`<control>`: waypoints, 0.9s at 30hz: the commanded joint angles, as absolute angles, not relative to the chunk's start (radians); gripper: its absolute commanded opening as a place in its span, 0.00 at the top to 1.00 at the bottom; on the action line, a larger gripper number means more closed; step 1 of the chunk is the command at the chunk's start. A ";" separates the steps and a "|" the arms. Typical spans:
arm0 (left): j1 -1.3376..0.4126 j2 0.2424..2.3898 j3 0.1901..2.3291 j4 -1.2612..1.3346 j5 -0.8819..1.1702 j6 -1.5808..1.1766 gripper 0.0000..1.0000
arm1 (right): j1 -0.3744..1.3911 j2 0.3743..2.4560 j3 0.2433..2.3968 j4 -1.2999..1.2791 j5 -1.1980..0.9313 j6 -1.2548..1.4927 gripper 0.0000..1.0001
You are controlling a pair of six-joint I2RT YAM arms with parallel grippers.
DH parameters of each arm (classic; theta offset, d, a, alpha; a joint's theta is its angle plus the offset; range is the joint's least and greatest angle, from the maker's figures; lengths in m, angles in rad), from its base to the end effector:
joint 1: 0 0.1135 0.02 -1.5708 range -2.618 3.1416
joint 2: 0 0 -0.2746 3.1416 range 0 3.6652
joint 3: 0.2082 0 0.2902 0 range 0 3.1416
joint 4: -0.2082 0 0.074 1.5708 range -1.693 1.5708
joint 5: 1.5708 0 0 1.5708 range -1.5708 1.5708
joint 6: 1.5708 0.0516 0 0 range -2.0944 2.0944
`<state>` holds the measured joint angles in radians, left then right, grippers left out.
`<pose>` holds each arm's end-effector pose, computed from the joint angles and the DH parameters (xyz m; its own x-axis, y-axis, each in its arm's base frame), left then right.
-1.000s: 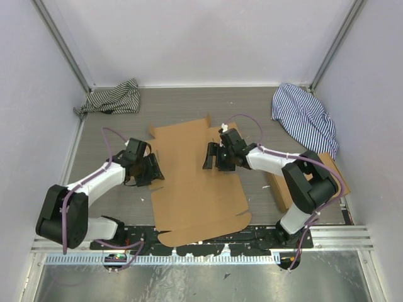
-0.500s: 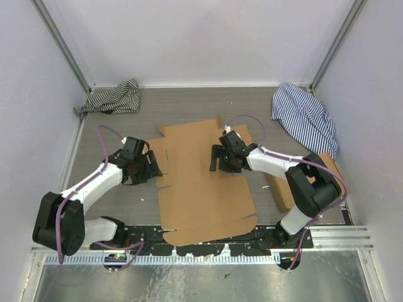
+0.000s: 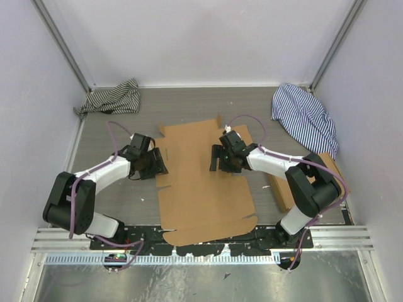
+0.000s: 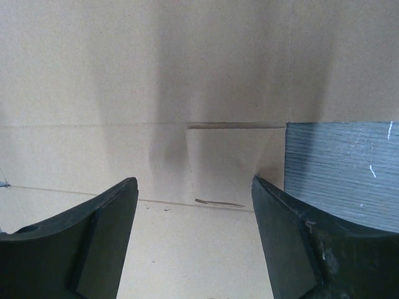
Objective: Fold the paper box
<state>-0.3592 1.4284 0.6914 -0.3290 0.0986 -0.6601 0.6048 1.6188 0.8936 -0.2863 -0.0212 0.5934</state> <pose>0.2718 -0.1075 0.1292 -0.8891 -0.3180 -0.3292 -0.1909 0.9114 -0.3646 0.2890 0.2011 0.1379 -0.9011 0.0568 -0.4298 -0.0890 0.9460 0.3116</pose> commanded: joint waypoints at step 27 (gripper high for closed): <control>-0.465 1.278 0.737 -0.460 0.069 -0.725 0.38 | 0.603 1.698 0.856 -0.251 -0.062 0.613 0.21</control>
<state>-0.4610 1.2945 0.7334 -0.4061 0.0811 -0.7116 0.6003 1.6367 0.8932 -0.2249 -0.0399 0.5968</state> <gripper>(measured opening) 0.619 0.788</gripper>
